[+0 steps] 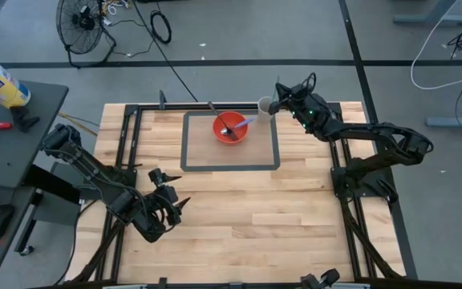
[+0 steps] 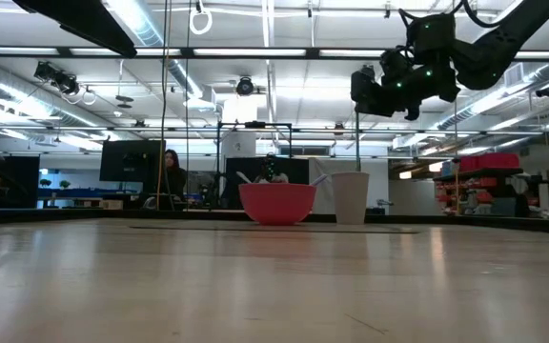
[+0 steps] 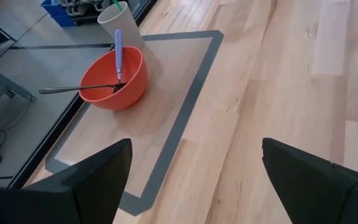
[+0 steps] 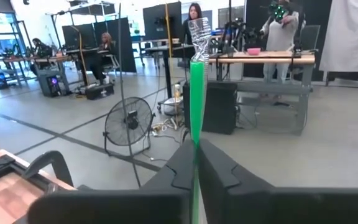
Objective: Pick & Place Utensil
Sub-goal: Put the green straw into the gray cup, then return to Home Position
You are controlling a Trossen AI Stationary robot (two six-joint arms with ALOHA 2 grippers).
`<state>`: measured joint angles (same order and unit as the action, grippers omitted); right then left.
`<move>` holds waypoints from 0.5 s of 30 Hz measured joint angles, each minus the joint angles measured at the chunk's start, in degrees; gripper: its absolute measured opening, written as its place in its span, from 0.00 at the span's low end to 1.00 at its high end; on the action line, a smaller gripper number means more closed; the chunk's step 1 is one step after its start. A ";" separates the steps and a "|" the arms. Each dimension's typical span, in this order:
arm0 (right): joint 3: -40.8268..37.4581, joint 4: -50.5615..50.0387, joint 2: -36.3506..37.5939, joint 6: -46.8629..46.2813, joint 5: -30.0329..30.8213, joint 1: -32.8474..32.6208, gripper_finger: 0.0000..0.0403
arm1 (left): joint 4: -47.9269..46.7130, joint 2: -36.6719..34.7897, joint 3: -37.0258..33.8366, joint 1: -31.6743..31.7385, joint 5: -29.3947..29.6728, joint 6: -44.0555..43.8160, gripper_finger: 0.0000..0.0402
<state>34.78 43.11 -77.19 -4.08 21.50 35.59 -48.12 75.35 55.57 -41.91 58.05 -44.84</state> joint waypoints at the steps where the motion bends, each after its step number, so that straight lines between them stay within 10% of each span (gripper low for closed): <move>1: -0.04 -0.10 0.00 0.00 0.01 -0.01 0.06 | 0.03 0.00 0.00 0.00 0.01 0.00 0.90; 15: -0.04 -3.02 0.04 0.29 -1.77 -0.35 0.30 | 0.04 0.00 0.00 0.00 1.17 -1.01 0.90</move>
<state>34.74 40.09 -77.15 -3.79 19.74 35.25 -48.08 75.35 55.57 -41.91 59.22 -45.85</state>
